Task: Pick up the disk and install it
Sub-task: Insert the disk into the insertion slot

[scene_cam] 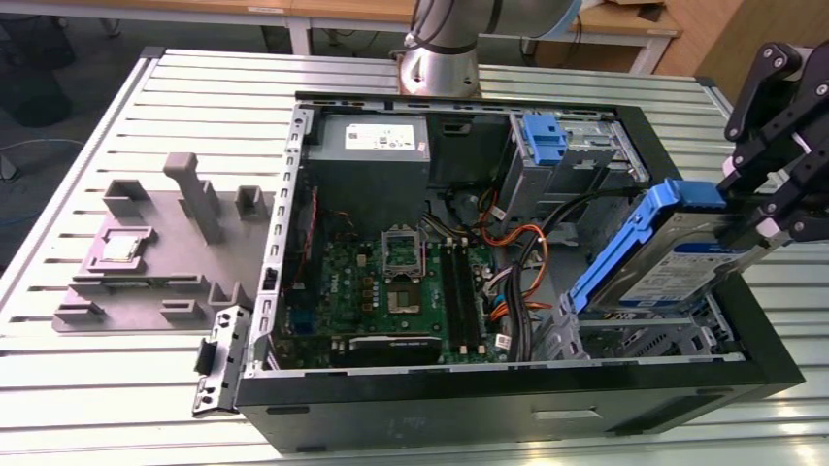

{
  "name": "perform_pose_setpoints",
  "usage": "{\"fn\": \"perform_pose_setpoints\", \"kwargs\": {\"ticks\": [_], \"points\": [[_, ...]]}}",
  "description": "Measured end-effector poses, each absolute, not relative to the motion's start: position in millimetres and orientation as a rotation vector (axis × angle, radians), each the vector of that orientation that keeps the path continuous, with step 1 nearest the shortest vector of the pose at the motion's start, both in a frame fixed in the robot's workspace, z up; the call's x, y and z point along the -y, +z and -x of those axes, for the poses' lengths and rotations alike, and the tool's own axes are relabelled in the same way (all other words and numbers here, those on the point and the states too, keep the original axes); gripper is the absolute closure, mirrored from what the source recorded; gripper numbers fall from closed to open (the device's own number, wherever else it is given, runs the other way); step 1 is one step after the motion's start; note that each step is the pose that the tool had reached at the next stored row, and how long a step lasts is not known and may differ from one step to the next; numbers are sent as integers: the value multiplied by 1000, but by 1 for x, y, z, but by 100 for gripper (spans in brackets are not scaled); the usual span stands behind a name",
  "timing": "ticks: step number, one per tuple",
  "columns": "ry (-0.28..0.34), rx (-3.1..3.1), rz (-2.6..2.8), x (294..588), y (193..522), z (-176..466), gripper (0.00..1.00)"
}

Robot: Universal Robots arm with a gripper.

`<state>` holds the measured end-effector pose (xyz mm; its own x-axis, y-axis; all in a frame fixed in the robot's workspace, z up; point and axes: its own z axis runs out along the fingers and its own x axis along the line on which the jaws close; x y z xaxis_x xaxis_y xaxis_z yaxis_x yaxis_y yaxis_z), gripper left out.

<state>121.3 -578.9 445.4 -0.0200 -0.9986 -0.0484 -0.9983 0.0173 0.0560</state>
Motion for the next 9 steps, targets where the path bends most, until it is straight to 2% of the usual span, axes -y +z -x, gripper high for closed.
{"fn": "perform_pose_setpoints", "kwargs": {"ticks": [9], "points": [[-116,2225,-2208,579,445,-121,65]]}}
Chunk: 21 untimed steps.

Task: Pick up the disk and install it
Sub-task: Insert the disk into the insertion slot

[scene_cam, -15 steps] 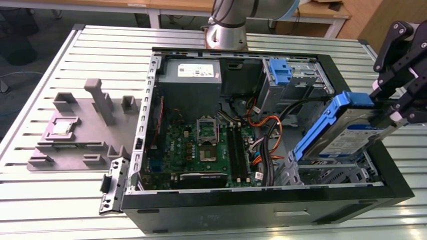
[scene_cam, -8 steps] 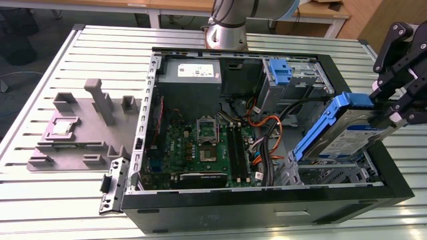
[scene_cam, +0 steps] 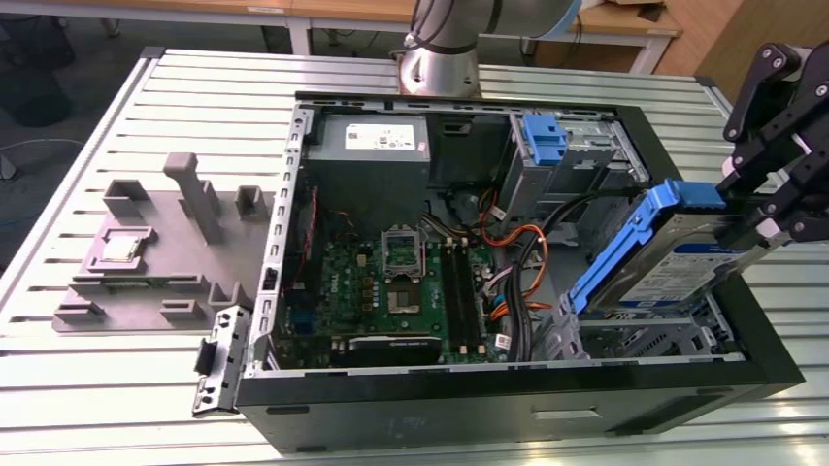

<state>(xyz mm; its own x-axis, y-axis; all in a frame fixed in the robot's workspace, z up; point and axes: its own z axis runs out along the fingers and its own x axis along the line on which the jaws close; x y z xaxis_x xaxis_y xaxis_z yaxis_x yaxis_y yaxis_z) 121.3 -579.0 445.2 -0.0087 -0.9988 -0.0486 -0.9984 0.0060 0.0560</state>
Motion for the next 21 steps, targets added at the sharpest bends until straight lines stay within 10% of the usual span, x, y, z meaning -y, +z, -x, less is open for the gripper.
{"fn": "perform_pose_setpoints", "kwargs": {"ticks": [21], "points": [[-115,2220,-2213,579,438,-121,65]]}}
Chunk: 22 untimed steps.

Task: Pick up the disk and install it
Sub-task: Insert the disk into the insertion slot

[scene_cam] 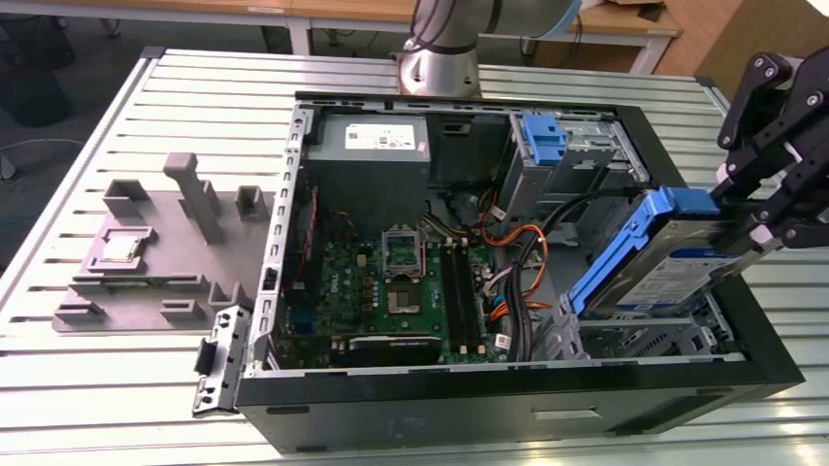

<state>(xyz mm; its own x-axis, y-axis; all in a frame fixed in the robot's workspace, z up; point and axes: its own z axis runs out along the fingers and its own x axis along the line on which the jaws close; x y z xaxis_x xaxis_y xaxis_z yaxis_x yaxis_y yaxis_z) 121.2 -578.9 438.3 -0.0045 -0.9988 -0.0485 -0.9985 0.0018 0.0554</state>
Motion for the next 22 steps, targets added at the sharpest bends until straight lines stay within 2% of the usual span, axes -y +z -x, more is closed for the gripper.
{"fn": "perform_pose_setpoints", "kwargs": {"ticks": [22], "points": [[-115,2220,-2213,580,400,-121,65]]}}
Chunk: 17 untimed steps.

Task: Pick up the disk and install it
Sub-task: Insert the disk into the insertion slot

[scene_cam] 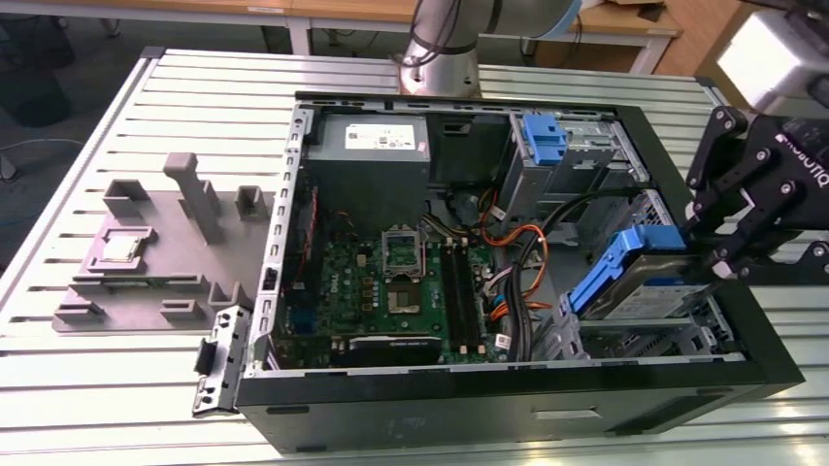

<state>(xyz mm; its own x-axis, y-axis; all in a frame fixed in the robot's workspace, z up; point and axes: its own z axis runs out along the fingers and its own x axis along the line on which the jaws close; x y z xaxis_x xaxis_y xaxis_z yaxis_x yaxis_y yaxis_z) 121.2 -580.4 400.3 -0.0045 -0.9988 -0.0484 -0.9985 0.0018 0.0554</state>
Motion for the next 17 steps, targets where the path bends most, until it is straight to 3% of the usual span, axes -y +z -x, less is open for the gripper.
{"fn": "perform_pose_setpoints", "kwargs": {"ticks": [17], "points": [[-115,2220,-2213,583,370,-121,65]]}}
